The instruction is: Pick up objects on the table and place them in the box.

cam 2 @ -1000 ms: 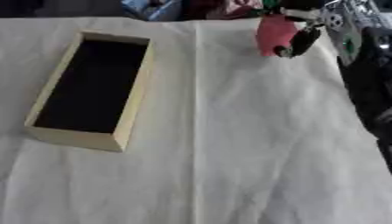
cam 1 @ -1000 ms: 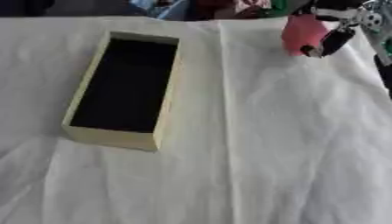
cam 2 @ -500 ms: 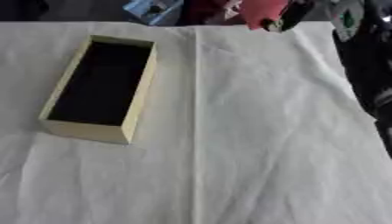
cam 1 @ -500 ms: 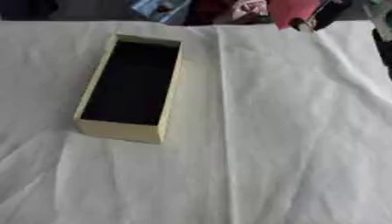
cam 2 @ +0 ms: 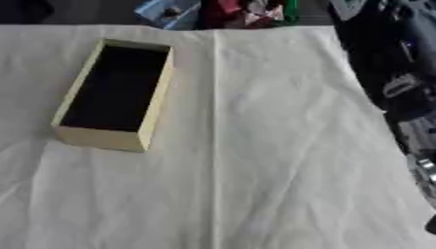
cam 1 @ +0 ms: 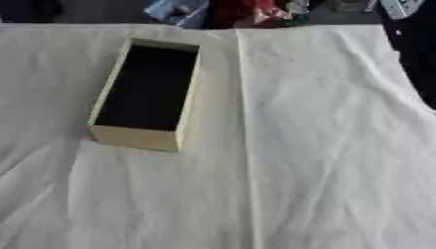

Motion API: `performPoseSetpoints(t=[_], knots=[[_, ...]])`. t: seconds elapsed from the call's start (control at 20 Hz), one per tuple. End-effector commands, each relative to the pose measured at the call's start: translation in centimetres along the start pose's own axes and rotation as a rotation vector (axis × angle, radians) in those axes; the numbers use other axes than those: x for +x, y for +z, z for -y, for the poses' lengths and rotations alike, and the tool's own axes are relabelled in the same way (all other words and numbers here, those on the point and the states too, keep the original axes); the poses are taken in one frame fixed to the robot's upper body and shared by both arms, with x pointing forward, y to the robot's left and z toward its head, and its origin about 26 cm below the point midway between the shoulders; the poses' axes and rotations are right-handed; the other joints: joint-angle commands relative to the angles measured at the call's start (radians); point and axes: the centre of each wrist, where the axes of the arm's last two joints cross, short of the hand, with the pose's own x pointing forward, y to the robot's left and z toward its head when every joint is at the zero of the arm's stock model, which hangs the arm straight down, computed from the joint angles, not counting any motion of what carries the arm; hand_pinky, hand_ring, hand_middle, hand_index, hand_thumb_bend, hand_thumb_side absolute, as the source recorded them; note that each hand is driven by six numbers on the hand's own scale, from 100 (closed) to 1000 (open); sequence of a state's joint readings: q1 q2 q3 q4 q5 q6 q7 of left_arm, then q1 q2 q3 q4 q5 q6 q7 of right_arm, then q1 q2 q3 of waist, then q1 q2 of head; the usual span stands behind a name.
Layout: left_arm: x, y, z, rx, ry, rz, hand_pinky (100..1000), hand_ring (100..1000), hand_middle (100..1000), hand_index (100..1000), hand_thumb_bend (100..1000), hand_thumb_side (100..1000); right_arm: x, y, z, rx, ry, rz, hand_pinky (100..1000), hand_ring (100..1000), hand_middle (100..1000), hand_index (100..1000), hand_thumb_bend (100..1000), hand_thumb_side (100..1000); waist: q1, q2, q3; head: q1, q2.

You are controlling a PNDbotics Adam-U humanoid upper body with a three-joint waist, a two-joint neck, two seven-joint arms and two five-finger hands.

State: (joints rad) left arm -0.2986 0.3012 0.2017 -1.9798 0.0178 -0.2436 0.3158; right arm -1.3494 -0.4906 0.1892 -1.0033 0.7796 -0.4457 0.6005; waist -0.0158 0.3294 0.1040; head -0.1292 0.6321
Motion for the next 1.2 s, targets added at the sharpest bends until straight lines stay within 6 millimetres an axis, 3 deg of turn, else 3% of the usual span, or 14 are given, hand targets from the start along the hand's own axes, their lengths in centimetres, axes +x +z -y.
performPoseSetpoints(t=[0.05, 0.65, 1.2], knots=[[0.7, -0.7, -0.1, -0.017, 0.002, 0.033, 575, 553, 542, 688, 100, 112, 1.9, -1.1, 1.9, -0.049, 0.012, 0.06, 774, 728, 512, 450, 100, 100, -0.014, -0.044, 0.004, -0.011, 0.013], [0.9, -1.0, 0.5, -0.025, 0.034, 0.051, 577, 555, 544, 688, 100, 105, 7.7, -6.6, -1.3, -0.116, -0.133, 0.177, 773, 698, 501, 445, 100, 100, -0.021, -0.052, 0.037, -0.065, 0.023], [1.1, -1.4, 0.9, -0.026, 0.056, 0.065, 577, 554, 543, 688, 100, 110, 10.0, -9.1, -4.4, -0.079, -0.195, 0.182, 774, 696, 513, 461, 100, 100, -0.034, -0.032, 0.07, -0.093, 0.015]])
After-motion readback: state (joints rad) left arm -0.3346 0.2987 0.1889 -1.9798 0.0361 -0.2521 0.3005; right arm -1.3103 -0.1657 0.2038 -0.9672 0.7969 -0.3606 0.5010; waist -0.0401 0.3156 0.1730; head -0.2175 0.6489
